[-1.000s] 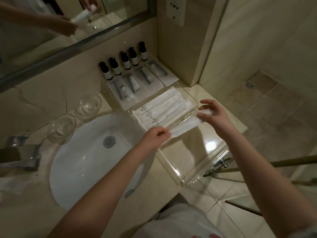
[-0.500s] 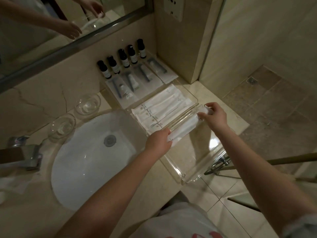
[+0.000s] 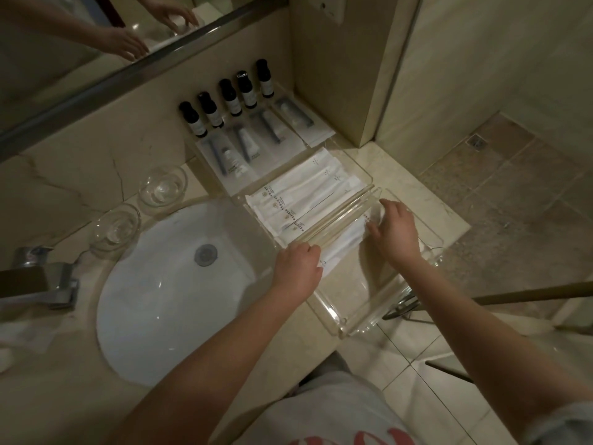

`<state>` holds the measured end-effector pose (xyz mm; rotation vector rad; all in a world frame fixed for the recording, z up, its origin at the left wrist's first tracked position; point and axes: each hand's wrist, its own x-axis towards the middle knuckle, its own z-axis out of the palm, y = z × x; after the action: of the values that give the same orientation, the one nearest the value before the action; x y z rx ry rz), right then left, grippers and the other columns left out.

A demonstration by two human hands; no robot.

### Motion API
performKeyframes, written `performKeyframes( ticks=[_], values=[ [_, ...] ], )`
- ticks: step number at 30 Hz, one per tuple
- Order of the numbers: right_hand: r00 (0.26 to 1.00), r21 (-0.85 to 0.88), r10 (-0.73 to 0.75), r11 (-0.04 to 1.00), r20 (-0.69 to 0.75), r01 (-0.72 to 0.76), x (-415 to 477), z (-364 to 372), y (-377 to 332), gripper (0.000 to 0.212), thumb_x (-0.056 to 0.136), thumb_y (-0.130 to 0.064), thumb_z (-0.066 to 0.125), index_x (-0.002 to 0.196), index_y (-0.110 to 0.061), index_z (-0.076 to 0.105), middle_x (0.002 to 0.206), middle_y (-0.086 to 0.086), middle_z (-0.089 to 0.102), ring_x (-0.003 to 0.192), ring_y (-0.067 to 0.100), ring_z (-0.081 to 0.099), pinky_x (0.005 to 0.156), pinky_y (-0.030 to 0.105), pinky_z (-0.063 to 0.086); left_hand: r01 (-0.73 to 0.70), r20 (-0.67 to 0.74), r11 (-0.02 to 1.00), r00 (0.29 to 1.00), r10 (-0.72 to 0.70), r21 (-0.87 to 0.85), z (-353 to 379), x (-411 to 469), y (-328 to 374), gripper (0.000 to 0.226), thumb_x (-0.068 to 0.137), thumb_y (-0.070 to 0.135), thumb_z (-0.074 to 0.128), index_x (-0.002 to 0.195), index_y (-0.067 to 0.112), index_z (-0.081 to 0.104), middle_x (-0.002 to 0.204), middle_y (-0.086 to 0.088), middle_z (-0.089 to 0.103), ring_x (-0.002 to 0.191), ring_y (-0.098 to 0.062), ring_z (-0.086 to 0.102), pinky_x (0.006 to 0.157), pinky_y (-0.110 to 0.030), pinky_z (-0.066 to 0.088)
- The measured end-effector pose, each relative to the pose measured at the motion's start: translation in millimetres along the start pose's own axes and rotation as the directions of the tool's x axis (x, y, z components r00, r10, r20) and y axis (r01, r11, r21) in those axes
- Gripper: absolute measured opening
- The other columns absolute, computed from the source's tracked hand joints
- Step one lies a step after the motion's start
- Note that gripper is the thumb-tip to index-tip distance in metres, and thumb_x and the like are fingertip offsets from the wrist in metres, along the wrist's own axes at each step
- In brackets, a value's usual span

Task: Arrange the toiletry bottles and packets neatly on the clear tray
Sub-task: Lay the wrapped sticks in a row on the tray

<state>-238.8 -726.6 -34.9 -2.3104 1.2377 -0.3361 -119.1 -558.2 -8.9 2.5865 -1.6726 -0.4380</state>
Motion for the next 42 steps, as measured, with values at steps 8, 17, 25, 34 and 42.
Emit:
performKeyframes(
  ticks=[8, 17, 25, 34, 42],
  values=[
    [0.908, 0.725, 0.382, 0.574, 0.173, -0.380, 24.4, -21.5, -31.8, 0.023, 0.080, -0.002, 0.064, 0.101, -0.010, 0.059, 0.090, 0.006, 0.061, 0.088, 0.027, 0.059, 0.071, 0.033, 0.052, 0.022, 0.097, 1.000, 0.995, -0.020, -0.022, -6.7, 7.4, 4.5, 0.030, 0.090, 0.030, 0.053, 0.114, 0.011, 0.055, 0.116, -0.009, 0.057, 0.113, -0.028, 0.051, 0.090, -0.037, 0.041],
    [0.996, 0.821, -0.074, 0.570, 0.044, 0.006, 25.9, -85.7, -97.4, 0.019, 0.089, -0.004, 0.058, 0.103, -0.017, 0.059, 0.081, -0.002, 0.058, 0.072, 0.007, 0.057, 0.066, 0.020, 0.051, 0.165, 0.152, 0.556, 0.986, -0.071, -0.815, -103.4, 50.6, 19.9, 0.006, 0.084, 0.015, 0.066, 0.088, 0.012, 0.065, 0.074, 0.002, 0.062, 0.068, -0.013, 0.059, 0.063, -0.024, 0.049],
    [0.939, 0.261, -0.274, 0.941, 0.209, 0.216, 0.3, -46.8, -51.9, 0.045, 0.077, -0.013, 0.071, 0.120, -0.017, 0.059, 0.108, 0.004, 0.067, 0.099, 0.021, 0.062, 0.084, 0.035, 0.048, 0.238, 0.248, -0.080, 0.856, -0.454, -0.968, -80.2, 35.6, 27.5, 0.022, 0.083, 0.010, 0.067, 0.103, 0.001, 0.062, 0.076, -0.005, 0.068, 0.052, -0.005, 0.063, 0.051, -0.016, 0.050],
    [0.908, -0.352, -0.370, 0.838, 0.194, 0.417, 3.8, -17.2, -2.5, 0.020, 0.071, -0.014, 0.066, 0.089, -0.020, 0.071, 0.077, 0.005, 0.065, 0.078, 0.033, 0.061, 0.082, 0.046, 0.045, 0.359, 0.111, 0.403, 0.847, -0.520, -0.842, -27.1, 10.9, 6.0, 0.017, 0.080, 0.017, 0.070, 0.092, 0.014, 0.058, 0.094, -0.007, 0.064, 0.084, -0.022, 0.060, 0.070, -0.027, 0.046],
    [0.922, -0.340, -0.338, 0.858, 0.188, 0.385, 5.4, -8.8, -11.2, 0.033, 0.069, -0.006, 0.070, 0.101, -0.012, 0.068, 0.101, 0.013, 0.066, 0.103, 0.036, 0.060, 0.096, 0.052, 0.041, 0.196, -0.124, 0.980, 0.974, -0.190, 0.037, -2.9, -2.1, 5.3, 0.034, 0.078, 0.035, 0.069, 0.102, 0.013, 0.059, 0.101, -0.006, 0.062, 0.097, -0.024, 0.057, 0.076, -0.035, 0.047]
  ],
)
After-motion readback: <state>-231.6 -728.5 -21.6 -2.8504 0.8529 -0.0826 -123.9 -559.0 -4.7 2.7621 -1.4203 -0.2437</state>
